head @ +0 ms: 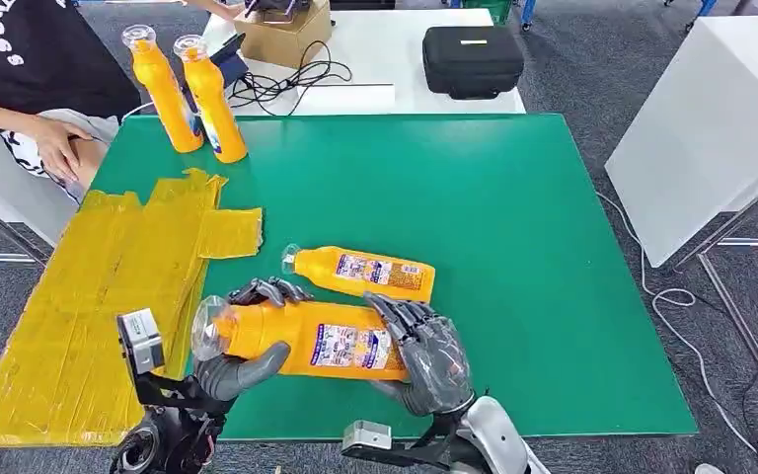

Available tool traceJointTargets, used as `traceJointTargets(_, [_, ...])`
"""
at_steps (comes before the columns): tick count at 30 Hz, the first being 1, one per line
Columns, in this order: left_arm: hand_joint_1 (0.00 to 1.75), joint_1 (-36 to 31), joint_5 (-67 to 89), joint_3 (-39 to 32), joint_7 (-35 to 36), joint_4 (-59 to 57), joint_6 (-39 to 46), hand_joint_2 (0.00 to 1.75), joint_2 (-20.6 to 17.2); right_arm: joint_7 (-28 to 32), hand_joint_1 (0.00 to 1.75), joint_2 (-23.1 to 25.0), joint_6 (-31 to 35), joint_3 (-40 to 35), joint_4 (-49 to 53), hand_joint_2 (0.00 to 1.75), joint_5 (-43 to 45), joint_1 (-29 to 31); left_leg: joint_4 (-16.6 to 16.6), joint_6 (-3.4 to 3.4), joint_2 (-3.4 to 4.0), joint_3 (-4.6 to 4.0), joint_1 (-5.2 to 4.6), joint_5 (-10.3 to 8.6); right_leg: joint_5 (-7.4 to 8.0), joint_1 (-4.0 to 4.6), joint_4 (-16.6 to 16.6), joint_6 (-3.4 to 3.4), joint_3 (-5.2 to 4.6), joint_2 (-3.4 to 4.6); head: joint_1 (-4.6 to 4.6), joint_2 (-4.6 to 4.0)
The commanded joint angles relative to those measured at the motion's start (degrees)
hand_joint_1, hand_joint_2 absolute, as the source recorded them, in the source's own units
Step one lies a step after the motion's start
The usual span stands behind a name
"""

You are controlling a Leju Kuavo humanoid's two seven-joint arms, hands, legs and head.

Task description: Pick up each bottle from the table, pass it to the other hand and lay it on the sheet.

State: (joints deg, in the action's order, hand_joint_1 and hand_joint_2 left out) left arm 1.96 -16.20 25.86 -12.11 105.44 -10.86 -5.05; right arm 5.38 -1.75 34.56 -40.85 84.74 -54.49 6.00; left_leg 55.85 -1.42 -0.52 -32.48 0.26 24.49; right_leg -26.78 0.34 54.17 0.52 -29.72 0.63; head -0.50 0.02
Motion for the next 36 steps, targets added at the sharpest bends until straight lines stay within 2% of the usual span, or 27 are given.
traceJointTargets(1, [0.0,0.99,-1.29,2.48,-0.59,-0.72,1.85,1.75,-3.07,0.83,1.75,1.16,3.78,3.76,0.09,1.75,7.06,3.51,-0.01,0.04,0.19,0.22,-0.01,0.1,-0.04,-0.02,-0.02,0.09,0.18,0.09,0.02,0.0])
traceJointTargets(12, [0.0,1.08,-1.33,2.48,-0.66,-0.6,1.86,1.75,-3.2,0.67,1.75,0.84,3.37,3.67,1.33,1.75,7.29,3.25,-0.01,0.04,0.08,0.2,0.04,0.08,-0.05,0.03,-0.06,0.07,0.19,-0.02,0.04,0.0])
traceJointTargets(24, [0.0,-0.26,-0.41,2.74,-0.85,-0.48,2.32,1.75,-2.67,-1.26,1.75,0.61,0.1,1.34,2.9,1.75,7.78,4.62,0.0,0.03,0.07,0.08,0.0,0.03,-0.03,-0.01,0.0,0.06,0.05,-0.01,0.0,0.0])
traceJointTargets(29, [0.0,-2.75,-0.27,3.42,0.4,-1.61,3.06,1.75,-1.7,-2.31,1.75,2.02,-1.34,-0.6,1.06,1.75,8.45,7.53,0.03,0.04,0.07,0.13,0.01,0.06,-0.05,0.01,0.02,0.07,0.11,-0.03,0.0,0.0])
traceJointTargets(36, [0.0,-6.05,-2.41,4.05,2.03,-3.62,4.6,1.75,-0.56,-3.71,1.75,3.61,-5.43,-9.1,-4.48,1.75,10.06,12.82,-0.03,0.06,0.14,0.26,0.03,0.05,-0.03,0.03,-0.06,0.07,0.22,0.02,0.0,0.0])
